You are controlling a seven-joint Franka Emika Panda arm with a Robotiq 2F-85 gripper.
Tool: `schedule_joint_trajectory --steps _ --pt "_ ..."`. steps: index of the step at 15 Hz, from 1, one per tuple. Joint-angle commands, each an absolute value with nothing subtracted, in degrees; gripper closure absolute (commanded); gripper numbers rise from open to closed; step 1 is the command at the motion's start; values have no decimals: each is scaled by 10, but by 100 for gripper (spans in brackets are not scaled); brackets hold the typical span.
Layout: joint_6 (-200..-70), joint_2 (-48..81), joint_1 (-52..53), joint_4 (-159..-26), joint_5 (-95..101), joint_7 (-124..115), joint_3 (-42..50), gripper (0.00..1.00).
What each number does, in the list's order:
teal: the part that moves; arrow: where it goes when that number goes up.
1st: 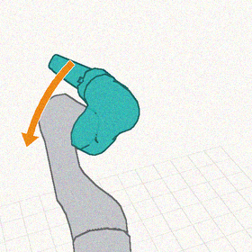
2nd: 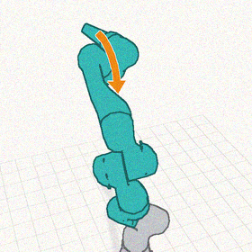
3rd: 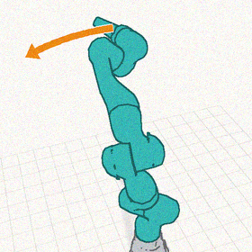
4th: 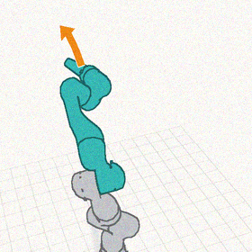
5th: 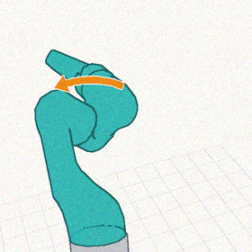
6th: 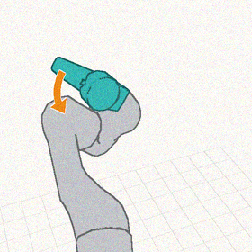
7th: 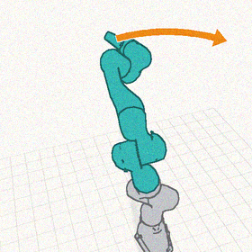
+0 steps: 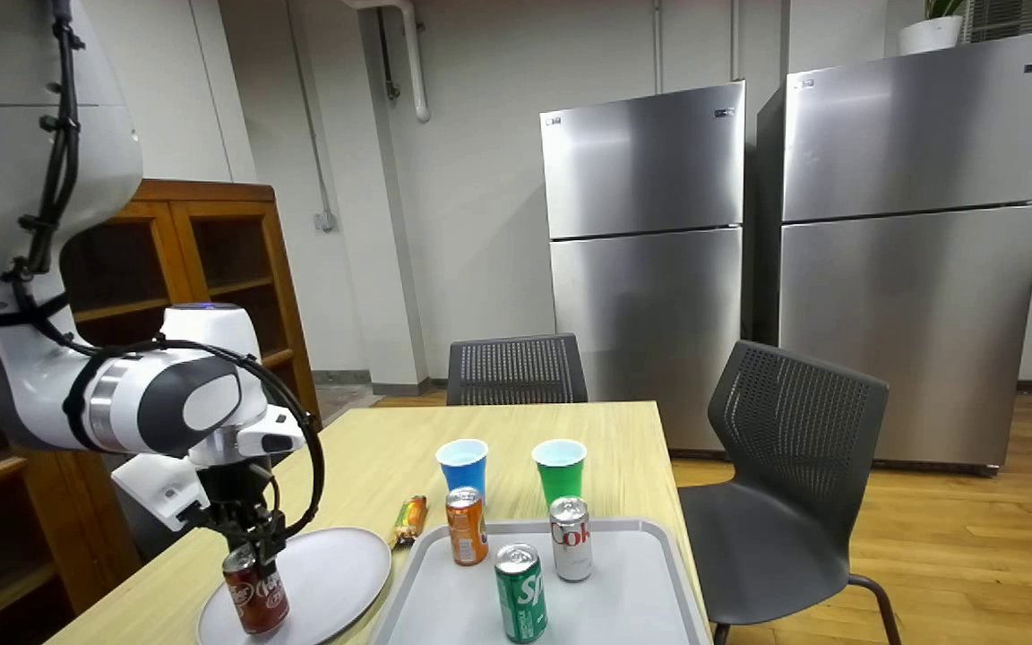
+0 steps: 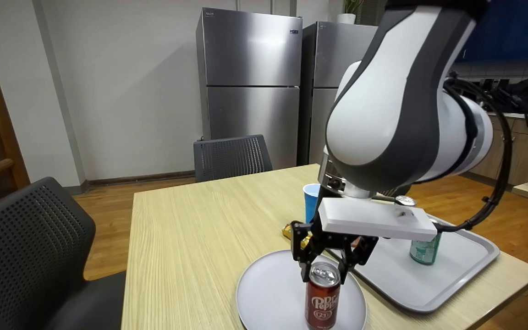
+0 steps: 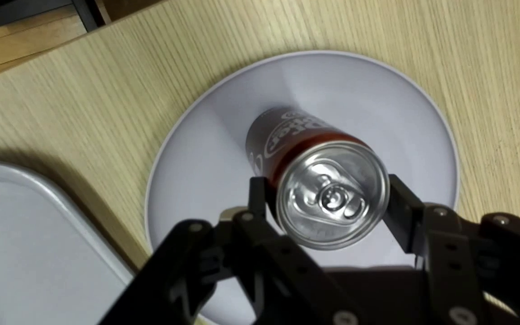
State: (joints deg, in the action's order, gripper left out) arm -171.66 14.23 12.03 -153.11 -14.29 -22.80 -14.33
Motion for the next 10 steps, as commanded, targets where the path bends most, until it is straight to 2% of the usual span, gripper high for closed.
schedule_joint_trajectory --steps 1,10 --pt "-1662 74 98 -1534 -164 -205 -145 61" --pt "-1632 23 54 -1527 -229 -113 -103 61"
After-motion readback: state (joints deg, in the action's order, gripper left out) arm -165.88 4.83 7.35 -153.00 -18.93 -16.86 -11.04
